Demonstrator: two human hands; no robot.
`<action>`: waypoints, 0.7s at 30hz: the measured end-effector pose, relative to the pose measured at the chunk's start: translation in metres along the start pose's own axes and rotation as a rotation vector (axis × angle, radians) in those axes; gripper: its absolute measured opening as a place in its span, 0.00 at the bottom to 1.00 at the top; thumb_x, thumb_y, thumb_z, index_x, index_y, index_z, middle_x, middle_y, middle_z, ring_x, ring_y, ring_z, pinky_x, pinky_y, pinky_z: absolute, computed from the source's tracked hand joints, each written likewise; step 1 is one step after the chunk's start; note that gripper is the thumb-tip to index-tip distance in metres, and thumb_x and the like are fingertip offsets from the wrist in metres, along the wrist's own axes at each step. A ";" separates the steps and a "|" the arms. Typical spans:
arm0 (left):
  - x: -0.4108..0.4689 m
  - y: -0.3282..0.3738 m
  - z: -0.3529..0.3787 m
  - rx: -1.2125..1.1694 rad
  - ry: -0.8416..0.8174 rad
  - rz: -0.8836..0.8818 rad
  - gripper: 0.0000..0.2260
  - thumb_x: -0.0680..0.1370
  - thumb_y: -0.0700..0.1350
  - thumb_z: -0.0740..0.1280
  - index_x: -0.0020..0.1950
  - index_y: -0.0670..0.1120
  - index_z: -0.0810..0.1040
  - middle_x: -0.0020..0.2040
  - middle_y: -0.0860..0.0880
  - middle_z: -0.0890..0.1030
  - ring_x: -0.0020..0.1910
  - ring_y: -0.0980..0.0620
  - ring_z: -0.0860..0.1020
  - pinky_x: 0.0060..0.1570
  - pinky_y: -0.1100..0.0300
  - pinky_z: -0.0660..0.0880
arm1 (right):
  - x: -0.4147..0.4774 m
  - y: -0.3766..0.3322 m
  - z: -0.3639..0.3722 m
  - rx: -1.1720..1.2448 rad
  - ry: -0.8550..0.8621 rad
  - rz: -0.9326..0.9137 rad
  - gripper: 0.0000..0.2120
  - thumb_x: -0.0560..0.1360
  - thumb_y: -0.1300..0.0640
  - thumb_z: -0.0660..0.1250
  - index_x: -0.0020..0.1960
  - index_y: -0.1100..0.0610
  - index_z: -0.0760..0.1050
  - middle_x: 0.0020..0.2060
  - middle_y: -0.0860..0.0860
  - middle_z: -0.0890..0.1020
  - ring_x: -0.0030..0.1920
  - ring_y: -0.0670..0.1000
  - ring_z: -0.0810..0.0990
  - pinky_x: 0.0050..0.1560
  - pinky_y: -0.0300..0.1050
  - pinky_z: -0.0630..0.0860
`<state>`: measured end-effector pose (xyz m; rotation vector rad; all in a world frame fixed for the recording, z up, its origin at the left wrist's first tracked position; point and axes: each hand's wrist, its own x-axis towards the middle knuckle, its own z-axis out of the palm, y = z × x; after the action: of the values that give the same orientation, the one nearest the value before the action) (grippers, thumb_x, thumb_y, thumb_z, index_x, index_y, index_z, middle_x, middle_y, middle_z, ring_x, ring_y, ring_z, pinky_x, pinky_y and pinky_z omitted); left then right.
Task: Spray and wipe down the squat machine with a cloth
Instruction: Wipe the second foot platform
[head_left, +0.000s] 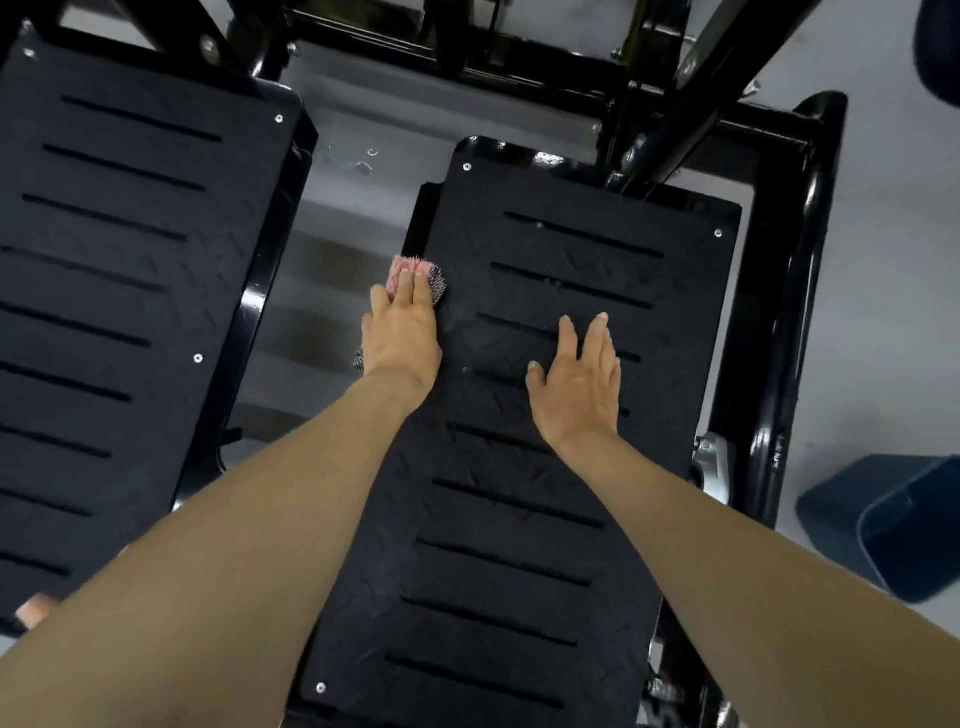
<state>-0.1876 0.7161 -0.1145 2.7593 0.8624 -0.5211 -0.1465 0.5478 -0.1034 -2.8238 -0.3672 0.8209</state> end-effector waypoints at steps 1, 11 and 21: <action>0.008 0.002 -0.002 0.011 0.006 0.004 0.34 0.76 0.36 0.62 0.78 0.42 0.48 0.78 0.48 0.52 0.63 0.42 0.64 0.60 0.52 0.70 | 0.005 0.001 -0.002 0.001 0.009 -0.004 0.30 0.82 0.49 0.52 0.78 0.55 0.43 0.76 0.59 0.39 0.77 0.57 0.42 0.77 0.53 0.45; 0.090 0.028 -0.033 0.095 -0.040 0.015 0.36 0.76 0.33 0.60 0.79 0.44 0.44 0.78 0.48 0.48 0.70 0.40 0.57 0.62 0.49 0.69 | 0.045 0.015 -0.018 0.015 0.043 -0.005 0.29 0.82 0.50 0.52 0.78 0.56 0.45 0.76 0.59 0.40 0.77 0.56 0.42 0.77 0.53 0.44; 0.096 0.062 -0.026 -0.313 0.088 0.196 0.29 0.74 0.29 0.62 0.73 0.47 0.68 0.69 0.46 0.70 0.63 0.42 0.69 0.63 0.51 0.71 | 0.043 0.034 -0.027 0.011 0.043 0.054 0.29 0.82 0.51 0.52 0.78 0.57 0.45 0.76 0.59 0.40 0.77 0.57 0.43 0.77 0.53 0.46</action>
<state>-0.0712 0.7226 -0.1222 2.5538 0.6205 -0.2093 -0.0899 0.5248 -0.1106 -2.8472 -0.2810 0.7683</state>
